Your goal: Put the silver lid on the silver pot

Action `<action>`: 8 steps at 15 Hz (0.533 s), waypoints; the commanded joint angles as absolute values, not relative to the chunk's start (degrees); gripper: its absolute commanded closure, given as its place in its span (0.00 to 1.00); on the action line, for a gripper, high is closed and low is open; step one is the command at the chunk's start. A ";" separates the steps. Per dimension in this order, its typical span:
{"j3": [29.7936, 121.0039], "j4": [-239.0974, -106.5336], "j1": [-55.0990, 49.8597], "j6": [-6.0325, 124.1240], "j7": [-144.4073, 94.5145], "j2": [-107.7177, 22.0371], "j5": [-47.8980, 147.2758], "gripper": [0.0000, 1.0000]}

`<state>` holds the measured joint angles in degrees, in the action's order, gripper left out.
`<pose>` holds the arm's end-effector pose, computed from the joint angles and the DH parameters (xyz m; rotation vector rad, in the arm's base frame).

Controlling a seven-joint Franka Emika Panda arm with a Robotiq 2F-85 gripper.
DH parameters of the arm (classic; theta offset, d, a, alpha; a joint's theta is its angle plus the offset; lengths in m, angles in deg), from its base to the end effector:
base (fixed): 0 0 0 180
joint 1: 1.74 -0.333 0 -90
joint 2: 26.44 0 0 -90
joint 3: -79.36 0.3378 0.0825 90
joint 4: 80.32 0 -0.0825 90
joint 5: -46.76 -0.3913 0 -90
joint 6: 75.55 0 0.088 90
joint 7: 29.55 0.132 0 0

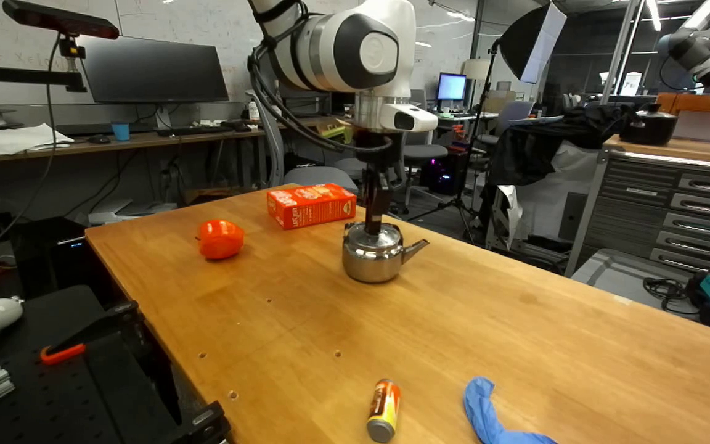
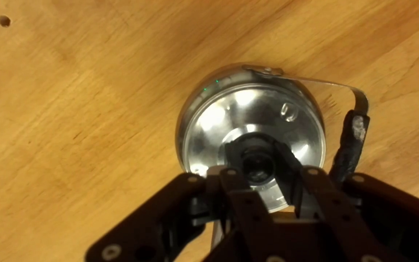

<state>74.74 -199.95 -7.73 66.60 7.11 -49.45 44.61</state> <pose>0.5978 0.0150 0.2187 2.9726 -0.9840 -0.0058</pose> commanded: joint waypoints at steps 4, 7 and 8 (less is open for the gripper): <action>74.71 -201.95 -8.41 69.01 7.16 -47.91 44.62 0.23; 74.63 -203.82 -8.94 71.30 7.19 -45.78 45.11 0.02; 74.65 -204.66 -9.12 72.10 7.02 -44.69 45.30 0.00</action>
